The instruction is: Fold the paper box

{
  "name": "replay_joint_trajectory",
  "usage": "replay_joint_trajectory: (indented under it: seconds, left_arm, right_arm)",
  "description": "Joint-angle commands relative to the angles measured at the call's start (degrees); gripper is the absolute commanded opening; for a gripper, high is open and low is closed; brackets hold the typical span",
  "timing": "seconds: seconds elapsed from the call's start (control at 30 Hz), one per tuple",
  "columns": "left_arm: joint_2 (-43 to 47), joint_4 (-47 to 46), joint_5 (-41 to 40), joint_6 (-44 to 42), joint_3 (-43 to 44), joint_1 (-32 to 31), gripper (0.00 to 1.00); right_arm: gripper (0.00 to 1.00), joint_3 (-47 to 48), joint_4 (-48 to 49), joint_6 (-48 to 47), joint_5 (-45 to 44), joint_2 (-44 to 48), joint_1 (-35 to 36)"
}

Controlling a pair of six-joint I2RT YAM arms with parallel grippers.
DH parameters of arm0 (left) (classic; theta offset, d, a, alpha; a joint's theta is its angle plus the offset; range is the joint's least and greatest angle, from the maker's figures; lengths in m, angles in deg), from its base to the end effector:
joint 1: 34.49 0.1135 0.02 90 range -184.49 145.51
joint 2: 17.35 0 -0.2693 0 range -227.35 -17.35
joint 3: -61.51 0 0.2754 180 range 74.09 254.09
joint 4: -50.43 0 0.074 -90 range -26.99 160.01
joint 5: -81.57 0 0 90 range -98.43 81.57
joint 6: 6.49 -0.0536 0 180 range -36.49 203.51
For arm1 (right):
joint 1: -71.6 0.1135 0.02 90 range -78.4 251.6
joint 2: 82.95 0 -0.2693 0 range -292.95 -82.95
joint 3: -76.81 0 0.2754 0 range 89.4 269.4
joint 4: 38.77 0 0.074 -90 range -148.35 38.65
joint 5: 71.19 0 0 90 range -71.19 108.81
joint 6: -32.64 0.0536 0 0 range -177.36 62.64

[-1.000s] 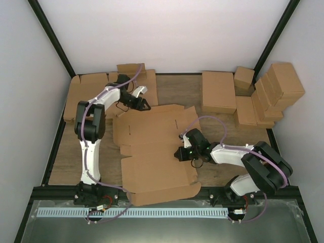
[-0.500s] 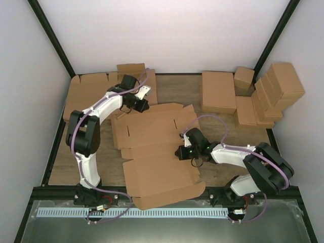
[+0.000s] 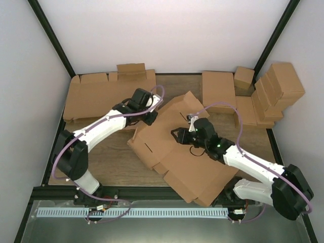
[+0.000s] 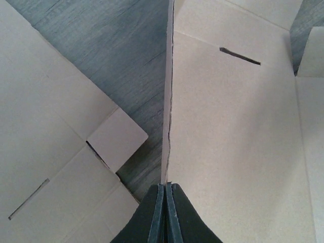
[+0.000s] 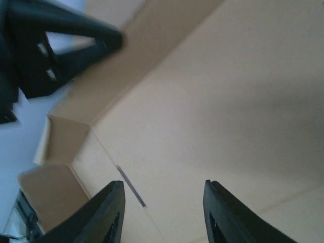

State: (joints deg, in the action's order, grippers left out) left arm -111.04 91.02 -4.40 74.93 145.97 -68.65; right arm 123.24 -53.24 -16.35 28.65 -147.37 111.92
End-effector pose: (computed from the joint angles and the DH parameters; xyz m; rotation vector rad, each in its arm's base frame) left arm 0.3218 -0.2229 0.2407 0.9251 2.2774 -0.2833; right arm 0.2020 0.1834 0.2033 -0.0949 2.3020 0.9737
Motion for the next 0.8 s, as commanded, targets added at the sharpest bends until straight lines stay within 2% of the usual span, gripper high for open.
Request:
replay_joint_trajectory:
  seconds: [0.0, 0.07, 0.2, 0.27, 0.3, 0.37, 0.43, 0.57, 0.67, 0.77]
  left_arm:
    - [1.92, -3.69, -5.33, 1.87, -2.22, -1.97, 0.04]
    - [2.52, -3.78, -7.03, 1.91, -2.67, -3.55, 0.04]
    - [4.69, -4.33, -10.37, 1.17, -3.96, -6.64, 0.04]
    - [5.79, -4.72, -11.50, 0.99, -4.95, -7.69, 0.04]
    - [6.28, -5.03, -11.84, 1.02, -5.46, -8.09, 0.04]
    - [6.91, -5.28, -12.59, 1.22, -6.37, -8.77, 0.04]
    - [7.47, -5.53, -13.63, 1.32, -7.16, -9.53, 0.04]
    - [8.96, -6.63, -14.75, 1.31, -9.09, -10.76, 0.04]
    - [10.29, -7.82, -15.29, 0.96, -10.88, -11.53, 0.04]
    - [11.49, -8.83, -16.04, 0.50, -12.39, -12.30, 0.04]
  right_arm:
    - [0.51, 2.14, 2.97, 6.83, -3.93, 2.26, 0.12]
    - [0.55, 3.88, 2.10, 9.08, -5.26, 0.53, 0.13]
    - [0.55, 12.52, -5.59, 17.98, -8.48, -5.74, -0.26]
    - [0.57, 15.46, -6.16, 20.28, -7.98, -7.73, -0.47]
    - [0.63, 16.08, -4.92, 21.00, -7.58, -8.12, -0.48]
    - [0.82, 16.53, -2.32, 23.59, -7.87, -8.56, -0.69]
    - [0.89, 17.20, -1.72, 26.45, -7.71, -9.66, -1.76]
    - [0.85, 17.82, -0.77, 30.44, -3.08, -12.84, -5.66]
    - [0.79, 19.95, 0.39, 30.12, -0.76, -15.63, -6.94]
    - [0.77, 23.05, -0.22, 28.67, 0.88, -18.43, -7.24]
